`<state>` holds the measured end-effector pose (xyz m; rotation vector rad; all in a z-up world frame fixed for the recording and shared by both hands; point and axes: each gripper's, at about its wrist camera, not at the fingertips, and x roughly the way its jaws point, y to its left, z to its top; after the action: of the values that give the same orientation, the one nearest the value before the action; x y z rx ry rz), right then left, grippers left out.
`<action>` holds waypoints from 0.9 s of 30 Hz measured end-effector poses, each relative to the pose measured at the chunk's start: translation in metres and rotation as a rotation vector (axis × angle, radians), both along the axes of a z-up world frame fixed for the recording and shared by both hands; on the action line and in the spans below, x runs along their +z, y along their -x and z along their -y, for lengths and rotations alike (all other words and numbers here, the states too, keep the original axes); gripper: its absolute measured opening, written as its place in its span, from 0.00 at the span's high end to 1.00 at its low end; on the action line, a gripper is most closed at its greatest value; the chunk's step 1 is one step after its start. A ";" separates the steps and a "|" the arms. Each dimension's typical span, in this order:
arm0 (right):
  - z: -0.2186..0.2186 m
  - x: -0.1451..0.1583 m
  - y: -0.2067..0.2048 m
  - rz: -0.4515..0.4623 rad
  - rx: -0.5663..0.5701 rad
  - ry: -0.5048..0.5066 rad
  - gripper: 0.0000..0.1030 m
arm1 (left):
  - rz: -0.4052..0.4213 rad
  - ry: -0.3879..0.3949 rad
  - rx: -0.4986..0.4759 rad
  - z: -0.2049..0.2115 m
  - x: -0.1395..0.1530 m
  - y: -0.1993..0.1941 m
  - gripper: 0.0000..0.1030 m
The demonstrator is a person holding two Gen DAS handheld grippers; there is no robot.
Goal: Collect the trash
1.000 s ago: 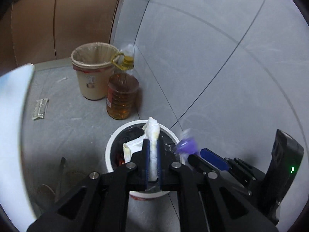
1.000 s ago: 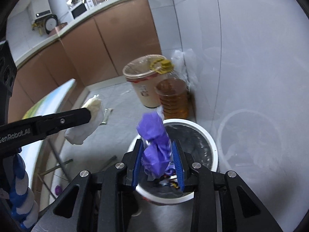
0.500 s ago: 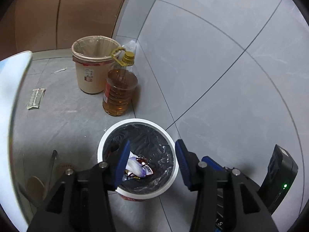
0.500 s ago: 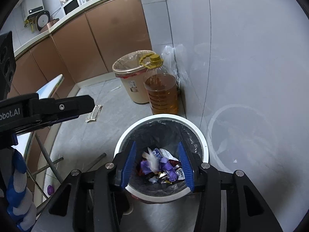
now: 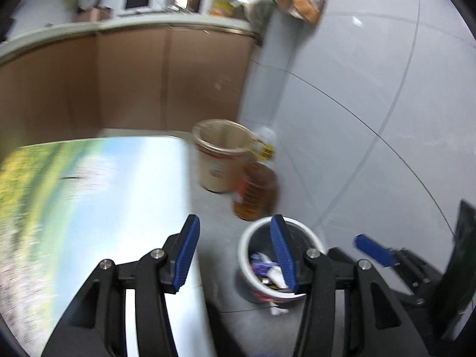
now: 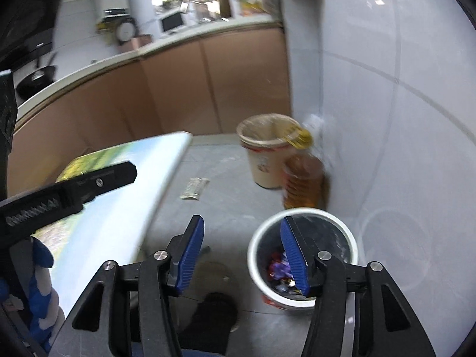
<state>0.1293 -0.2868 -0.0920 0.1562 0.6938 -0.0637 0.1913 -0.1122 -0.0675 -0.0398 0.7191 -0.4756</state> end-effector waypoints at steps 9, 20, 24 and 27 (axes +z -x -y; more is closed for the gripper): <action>-0.088 0.052 0.038 0.114 0.130 0.106 0.20 | 0.122 -0.068 0.280 -0.116 0.025 0.054 0.51; -0.149 0.083 0.083 0.213 0.204 0.200 0.02 | 0.251 -0.148 0.515 -0.170 0.040 0.128 0.30; -0.154 0.088 0.094 0.236 0.210 0.214 0.02 | 0.278 -0.141 0.537 -0.173 0.044 0.145 0.22; -0.157 0.093 0.102 0.251 0.208 0.224 0.00 | 0.297 -0.130 0.549 -0.174 0.048 0.156 0.19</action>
<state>0.0277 -0.1296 0.0006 -0.1219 0.4449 0.0767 0.0354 0.0613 -0.0196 -0.0415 0.4186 0.0926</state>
